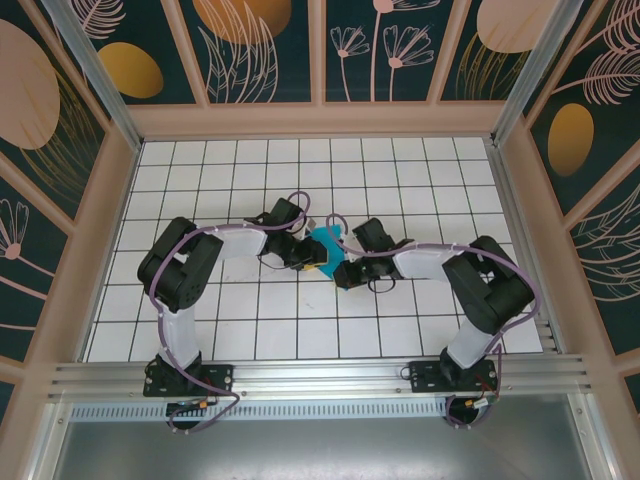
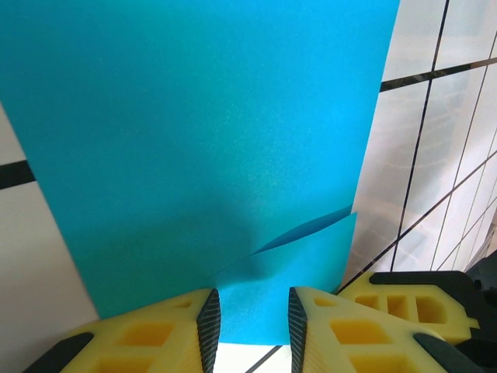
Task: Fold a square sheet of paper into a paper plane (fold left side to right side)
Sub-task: Third fold the triangle at the center of the table.
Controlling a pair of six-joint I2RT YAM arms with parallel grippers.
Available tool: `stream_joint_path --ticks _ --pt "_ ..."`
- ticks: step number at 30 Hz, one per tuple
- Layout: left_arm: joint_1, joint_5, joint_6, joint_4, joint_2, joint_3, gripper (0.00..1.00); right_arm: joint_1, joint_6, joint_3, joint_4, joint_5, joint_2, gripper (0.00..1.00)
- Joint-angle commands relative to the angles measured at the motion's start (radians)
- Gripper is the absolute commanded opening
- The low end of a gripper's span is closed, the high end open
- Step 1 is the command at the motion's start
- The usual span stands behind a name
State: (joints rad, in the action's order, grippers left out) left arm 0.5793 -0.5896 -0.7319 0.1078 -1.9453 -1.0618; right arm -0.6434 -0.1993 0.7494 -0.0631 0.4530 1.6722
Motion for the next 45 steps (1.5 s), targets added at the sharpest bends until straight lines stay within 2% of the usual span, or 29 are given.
stream_joint_path --ticks 1,17,25,28,34,39,45 --pt "-0.003 0.175 0.045 0.046 -0.093 0.015 0.34 -0.004 -0.026 -0.059 -0.096 -0.011 -0.028 0.14" --pt "-0.003 0.182 0.048 0.05 -0.097 0.011 0.34 0.02 -0.029 -0.095 -0.173 -0.049 -0.137 0.14" --pt "-0.003 0.175 0.042 0.046 -0.082 0.008 0.34 0.033 -0.057 -0.037 -0.159 0.019 -0.285 0.14" --pt "-0.002 0.174 0.042 0.046 -0.078 0.008 0.34 0.029 -0.087 -0.025 -0.105 0.068 -0.261 0.14" --pt "-0.003 0.174 0.043 0.045 -0.076 0.008 0.34 -0.005 -0.129 0.006 -0.003 0.109 -0.11 0.13" --pt "-0.003 0.172 0.042 0.045 -0.079 0.006 0.34 0.007 -0.125 0.015 -0.019 0.069 -0.043 0.13" --pt "-0.004 0.172 0.042 0.046 -0.081 0.004 0.34 0.05 -0.126 -0.029 -0.043 0.06 -0.051 0.12"
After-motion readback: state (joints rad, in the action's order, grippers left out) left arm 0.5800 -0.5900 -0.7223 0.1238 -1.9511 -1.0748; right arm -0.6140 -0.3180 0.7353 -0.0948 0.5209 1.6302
